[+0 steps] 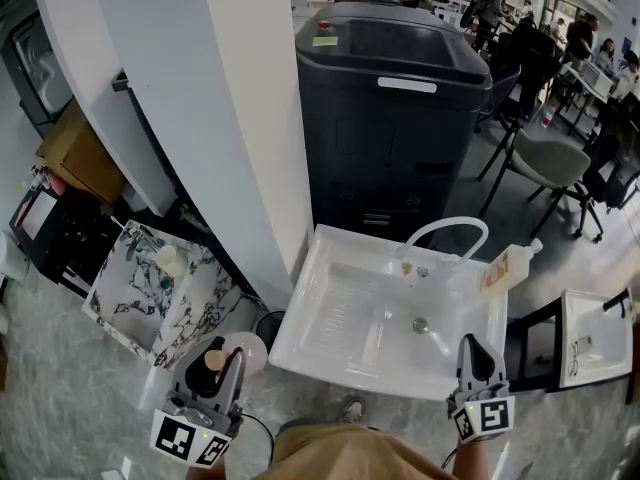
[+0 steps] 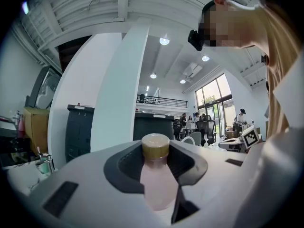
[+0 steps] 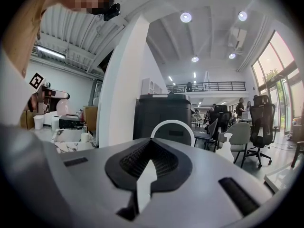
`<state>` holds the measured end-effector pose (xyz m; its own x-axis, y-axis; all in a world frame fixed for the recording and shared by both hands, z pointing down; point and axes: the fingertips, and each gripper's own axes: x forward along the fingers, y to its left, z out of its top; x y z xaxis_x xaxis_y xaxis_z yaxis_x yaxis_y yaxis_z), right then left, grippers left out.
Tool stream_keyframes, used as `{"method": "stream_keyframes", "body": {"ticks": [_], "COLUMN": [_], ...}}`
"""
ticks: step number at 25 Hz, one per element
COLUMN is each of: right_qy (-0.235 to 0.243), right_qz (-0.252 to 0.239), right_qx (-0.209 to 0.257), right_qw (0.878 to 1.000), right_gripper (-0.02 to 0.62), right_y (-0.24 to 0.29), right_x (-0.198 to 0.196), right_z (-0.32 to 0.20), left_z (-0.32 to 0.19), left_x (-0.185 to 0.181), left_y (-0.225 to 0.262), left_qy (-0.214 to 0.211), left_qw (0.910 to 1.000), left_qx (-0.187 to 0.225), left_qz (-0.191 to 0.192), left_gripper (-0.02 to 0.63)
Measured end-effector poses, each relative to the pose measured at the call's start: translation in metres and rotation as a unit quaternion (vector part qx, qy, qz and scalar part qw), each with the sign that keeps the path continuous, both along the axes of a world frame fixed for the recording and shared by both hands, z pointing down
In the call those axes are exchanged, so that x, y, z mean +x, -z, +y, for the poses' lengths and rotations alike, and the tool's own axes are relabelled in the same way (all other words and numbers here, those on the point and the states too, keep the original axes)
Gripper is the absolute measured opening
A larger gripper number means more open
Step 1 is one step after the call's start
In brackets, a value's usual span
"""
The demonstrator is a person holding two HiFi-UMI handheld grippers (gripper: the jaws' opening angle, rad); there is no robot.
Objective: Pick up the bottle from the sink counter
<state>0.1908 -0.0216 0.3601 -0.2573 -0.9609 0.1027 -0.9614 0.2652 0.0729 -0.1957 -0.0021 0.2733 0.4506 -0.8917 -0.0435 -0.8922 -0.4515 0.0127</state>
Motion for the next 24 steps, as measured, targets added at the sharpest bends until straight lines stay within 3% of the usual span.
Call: {"method": "stream_keyframes", "body": {"ticks": [24], "right_qy": [-0.002], "right_qz": [-0.005], "right_qx": [0.002], "right_qw": [1.0], "right_gripper": [0.0], "right_y": [-0.0005], "right_x": [-0.0011], "right_z": [-0.0011], "left_z": [-0.0029], "left_x": [0.0001], "left_y": [0.0004], "left_qy": [-0.004], "left_qw": [1.0], "left_qx": [0.001], "left_qz": [-0.002], "left_gripper": [0.127]}}
